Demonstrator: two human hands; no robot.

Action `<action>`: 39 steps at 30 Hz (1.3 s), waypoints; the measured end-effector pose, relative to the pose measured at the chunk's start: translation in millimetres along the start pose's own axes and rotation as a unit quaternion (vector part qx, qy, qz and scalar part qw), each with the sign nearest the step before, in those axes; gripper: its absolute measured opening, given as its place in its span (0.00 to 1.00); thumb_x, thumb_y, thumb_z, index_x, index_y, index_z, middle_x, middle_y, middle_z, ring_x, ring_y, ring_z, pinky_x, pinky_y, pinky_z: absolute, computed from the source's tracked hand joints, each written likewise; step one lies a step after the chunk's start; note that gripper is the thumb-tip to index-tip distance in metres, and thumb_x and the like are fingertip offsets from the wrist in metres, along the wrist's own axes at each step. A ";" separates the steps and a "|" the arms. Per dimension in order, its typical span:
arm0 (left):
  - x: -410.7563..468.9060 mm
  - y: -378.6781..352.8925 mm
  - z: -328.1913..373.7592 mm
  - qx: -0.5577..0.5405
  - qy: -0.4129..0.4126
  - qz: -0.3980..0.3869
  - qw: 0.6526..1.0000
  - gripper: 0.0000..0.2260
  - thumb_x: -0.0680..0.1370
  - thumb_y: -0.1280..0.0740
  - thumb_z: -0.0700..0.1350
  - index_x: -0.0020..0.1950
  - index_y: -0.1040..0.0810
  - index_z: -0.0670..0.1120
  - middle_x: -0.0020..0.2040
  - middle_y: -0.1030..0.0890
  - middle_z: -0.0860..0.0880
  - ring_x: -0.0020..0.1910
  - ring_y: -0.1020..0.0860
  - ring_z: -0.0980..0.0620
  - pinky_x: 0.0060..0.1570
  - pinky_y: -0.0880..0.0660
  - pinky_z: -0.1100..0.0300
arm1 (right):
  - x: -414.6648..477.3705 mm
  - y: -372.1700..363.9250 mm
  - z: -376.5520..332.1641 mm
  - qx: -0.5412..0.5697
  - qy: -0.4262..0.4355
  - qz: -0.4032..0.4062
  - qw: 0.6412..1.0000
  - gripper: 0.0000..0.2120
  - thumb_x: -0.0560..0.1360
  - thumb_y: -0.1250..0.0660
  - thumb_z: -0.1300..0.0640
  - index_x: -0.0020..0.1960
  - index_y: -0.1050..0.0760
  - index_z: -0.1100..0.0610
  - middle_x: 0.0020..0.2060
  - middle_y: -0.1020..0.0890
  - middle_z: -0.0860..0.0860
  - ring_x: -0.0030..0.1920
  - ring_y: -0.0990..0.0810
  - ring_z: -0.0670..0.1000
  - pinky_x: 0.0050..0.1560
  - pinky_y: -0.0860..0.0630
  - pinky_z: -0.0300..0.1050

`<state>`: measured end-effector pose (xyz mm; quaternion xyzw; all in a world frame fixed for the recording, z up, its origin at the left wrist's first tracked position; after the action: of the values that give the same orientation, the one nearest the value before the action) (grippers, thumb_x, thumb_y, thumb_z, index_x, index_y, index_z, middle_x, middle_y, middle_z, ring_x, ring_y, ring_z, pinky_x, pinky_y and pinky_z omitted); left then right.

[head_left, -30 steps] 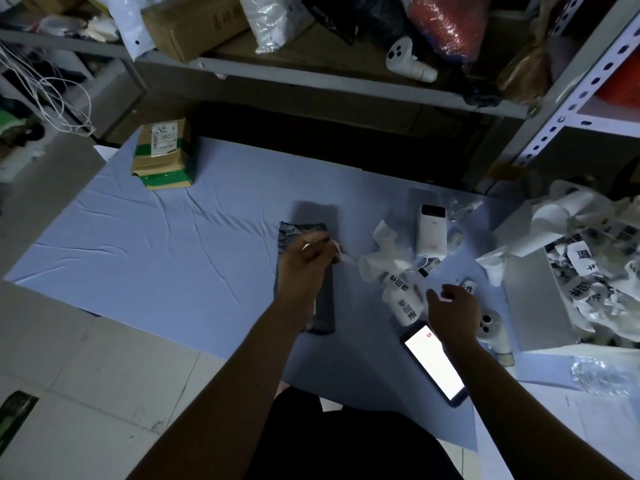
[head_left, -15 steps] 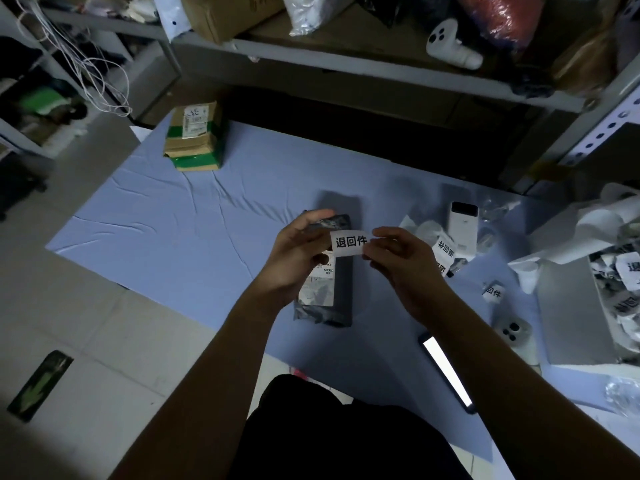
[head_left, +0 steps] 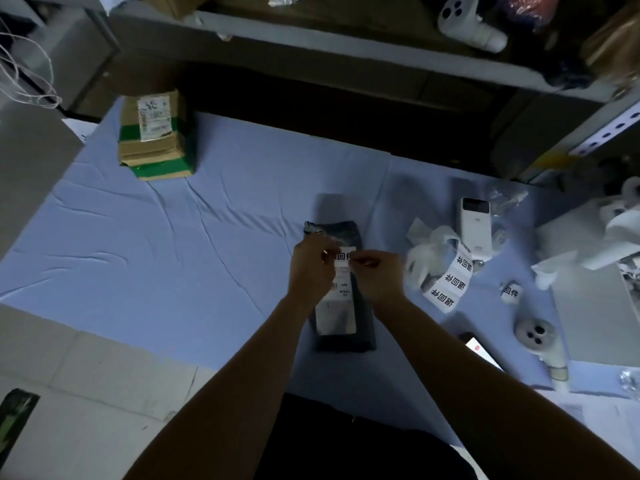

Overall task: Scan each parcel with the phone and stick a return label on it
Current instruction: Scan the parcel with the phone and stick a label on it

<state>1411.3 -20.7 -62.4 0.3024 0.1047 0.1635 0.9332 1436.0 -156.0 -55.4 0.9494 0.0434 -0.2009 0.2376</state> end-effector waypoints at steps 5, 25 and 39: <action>22.6 -13.6 -33.6 0.101 -0.061 -0.090 0.989 0.08 0.80 0.36 0.37 0.50 0.16 0.42 0.55 0.22 0.45 0.45 0.21 0.46 0.46 0.21 0.51 | 26.0 -34.7 2.0 -0.120 -0.021 0.018 0.992 0.13 0.79 0.38 0.67 0.42 0.17 0.70 0.38 0.15 0.63 0.33 0.20 0.55 0.29 0.28 0.36; -76.2 8.1 -74.3 -0.133 0.132 -0.156 0.970 0.19 0.73 0.24 0.52 0.62 0.25 0.57 0.56 0.17 0.57 0.50 0.19 0.65 0.47 0.18 0.62 | -37.9 -5.1 64.0 -0.095 -0.015 -0.129 0.987 0.29 0.73 0.23 0.52 0.71 0.27 0.52 0.55 0.18 0.46 0.50 0.18 0.45 0.49 0.18 0.38; -128.7 204.7 -107.8 -0.127 0.133 0.076 0.980 0.19 0.75 0.26 0.49 0.66 0.24 0.55 0.53 0.18 0.55 0.49 0.18 0.50 0.45 0.20 0.60 | -126.2 -141.6 -61.9 -0.075 0.220 -0.218 0.948 0.20 0.73 0.24 0.50 0.63 0.22 0.45 0.52 0.17 0.43 0.50 0.18 0.45 0.51 0.23 0.38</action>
<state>1211.1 145.4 -13.1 0.1646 0.1826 0.2849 0.9265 1317.6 -0.2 -16.2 0.9170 0.3152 -0.0296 0.2428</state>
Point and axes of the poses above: each hand's wrist, its own x-axis towards the middle knuckle, its own y-axis out of the back of the hand, z = x × y, the point moved 1 cm from there along x, towards the middle knuckle
